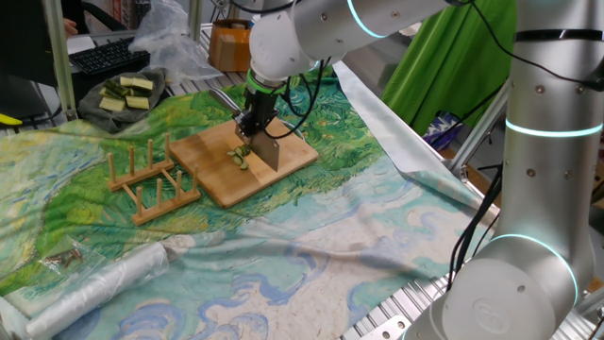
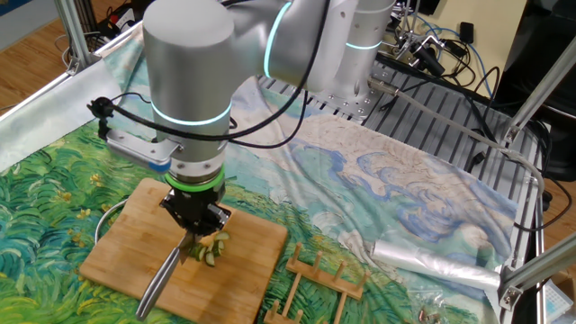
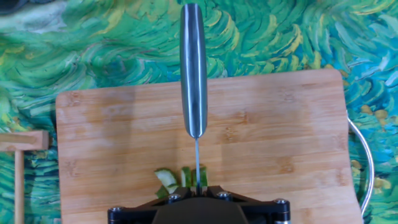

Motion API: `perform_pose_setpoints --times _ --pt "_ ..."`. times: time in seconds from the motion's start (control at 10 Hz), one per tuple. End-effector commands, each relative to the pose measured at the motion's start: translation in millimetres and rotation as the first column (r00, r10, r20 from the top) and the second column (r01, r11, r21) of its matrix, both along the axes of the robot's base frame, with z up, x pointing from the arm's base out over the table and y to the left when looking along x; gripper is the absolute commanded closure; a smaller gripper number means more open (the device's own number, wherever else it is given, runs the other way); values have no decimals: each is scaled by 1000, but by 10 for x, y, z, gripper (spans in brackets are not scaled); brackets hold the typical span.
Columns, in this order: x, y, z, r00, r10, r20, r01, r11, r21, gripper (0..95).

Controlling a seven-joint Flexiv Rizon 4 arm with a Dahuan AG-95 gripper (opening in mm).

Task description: Chop the cucumber into shreds

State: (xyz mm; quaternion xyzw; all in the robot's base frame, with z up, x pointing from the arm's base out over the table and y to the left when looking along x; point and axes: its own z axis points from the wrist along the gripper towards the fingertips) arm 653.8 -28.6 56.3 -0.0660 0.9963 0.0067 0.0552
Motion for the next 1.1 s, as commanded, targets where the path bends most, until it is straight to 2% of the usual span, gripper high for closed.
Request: perform_pose_setpoints --times 0.1,0.2,0.3,0.4,0.5,0.6,0.8,0.9,1.0,1.1 --pt "8 4 -68 1000 3 7 -3 1000 1 950" --pt "10 7 -177 1000 5 10 -5 1000 8 950" --pt "9 8 -243 1000 3 9 -3 1000 13 950" --pt "7 13 -311 1000 -1 18 1 1000 20 950" --pt "4 22 -310 1000 -8 16 7 1000 28 950" --pt "4 24 -308 1000 -6 19 6 1000 25 950" --pt "7 29 -276 1000 -19 9 19 1000 23 950" --pt "8 30 -259 1000 -25 -8 25 1000 13 950" --pt "11 31 -168 999 -28 -30 29 1000 11 950" --pt "10 29 -108 999 -27 -40 27 1000 8 950"
